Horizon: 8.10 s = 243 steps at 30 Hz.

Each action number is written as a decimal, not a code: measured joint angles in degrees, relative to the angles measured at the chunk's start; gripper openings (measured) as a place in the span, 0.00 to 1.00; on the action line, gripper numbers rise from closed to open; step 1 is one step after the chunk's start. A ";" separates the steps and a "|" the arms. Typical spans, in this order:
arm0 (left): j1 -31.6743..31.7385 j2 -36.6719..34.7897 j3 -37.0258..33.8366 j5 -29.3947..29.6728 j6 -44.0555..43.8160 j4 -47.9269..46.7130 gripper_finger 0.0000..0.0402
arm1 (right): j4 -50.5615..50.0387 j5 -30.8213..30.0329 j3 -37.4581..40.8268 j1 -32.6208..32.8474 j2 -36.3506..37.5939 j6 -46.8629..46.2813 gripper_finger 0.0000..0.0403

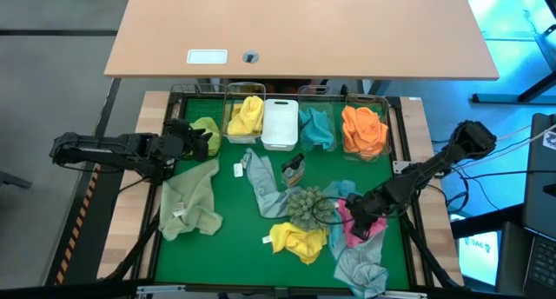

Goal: Sort microfiber towel by color & place in baskets
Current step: Put the pink microfiber towel into the white bin, then put the light green microfiber towel into the gold wire basket

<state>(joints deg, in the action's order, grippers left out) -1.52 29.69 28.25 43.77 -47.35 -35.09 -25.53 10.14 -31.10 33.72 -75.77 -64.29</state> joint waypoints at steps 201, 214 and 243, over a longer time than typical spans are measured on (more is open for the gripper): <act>-2.53 8.55 0.04 -65.91 -3.32 -8.03 0.39 | 34.46 7.03 -21.45 -61.49 -1.49 55.84 0.53; -12.51 12.61 0.00 -63.12 -5.05 -11.51 0.39 | 26.59 9.00 -21.45 -61.49 5.30 55.52 0.53; -19.56 40.27 0.22 -47.74 -5.07 -4.80 0.39 | 16.37 8.47 -21.45 -41.16 15.72 55.63 0.53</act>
<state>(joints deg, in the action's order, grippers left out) -21.08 69.96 28.47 -3.97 -52.42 -39.89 -9.16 18.61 -52.56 -7.44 -60.05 -8.67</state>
